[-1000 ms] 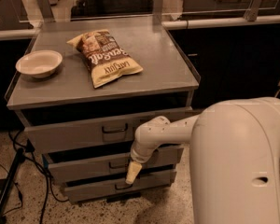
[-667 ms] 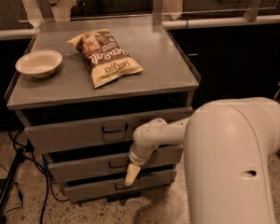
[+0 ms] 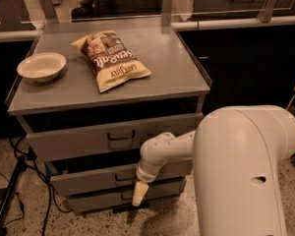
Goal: Open middle drawer
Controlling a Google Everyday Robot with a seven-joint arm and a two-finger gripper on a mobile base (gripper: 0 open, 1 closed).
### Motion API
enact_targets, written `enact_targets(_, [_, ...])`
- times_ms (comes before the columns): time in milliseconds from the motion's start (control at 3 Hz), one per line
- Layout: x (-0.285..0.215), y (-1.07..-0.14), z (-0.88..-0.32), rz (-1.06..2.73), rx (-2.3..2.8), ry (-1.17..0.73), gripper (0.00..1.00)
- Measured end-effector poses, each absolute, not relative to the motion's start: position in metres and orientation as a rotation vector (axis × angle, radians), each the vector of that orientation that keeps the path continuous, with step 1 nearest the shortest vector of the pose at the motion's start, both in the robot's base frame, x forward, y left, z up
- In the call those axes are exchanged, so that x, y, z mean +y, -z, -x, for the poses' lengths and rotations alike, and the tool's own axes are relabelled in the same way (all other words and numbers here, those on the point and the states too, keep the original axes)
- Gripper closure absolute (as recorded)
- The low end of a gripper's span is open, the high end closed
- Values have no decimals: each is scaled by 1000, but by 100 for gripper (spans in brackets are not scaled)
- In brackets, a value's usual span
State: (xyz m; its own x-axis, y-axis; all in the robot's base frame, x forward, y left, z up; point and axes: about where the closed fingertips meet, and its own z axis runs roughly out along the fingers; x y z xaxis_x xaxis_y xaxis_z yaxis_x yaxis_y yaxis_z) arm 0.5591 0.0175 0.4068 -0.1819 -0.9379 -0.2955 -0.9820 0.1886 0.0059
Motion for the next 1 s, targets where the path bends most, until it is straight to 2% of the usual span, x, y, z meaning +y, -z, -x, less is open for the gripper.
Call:
enact_targets(333, [17,-407,-559,1846,2237,-286,0])
enact_targets(667, [2,-420,-528,1821,2225,-360,0])
enact_targets(1000, [-43,-457,-455,1751,2218,-479,0])
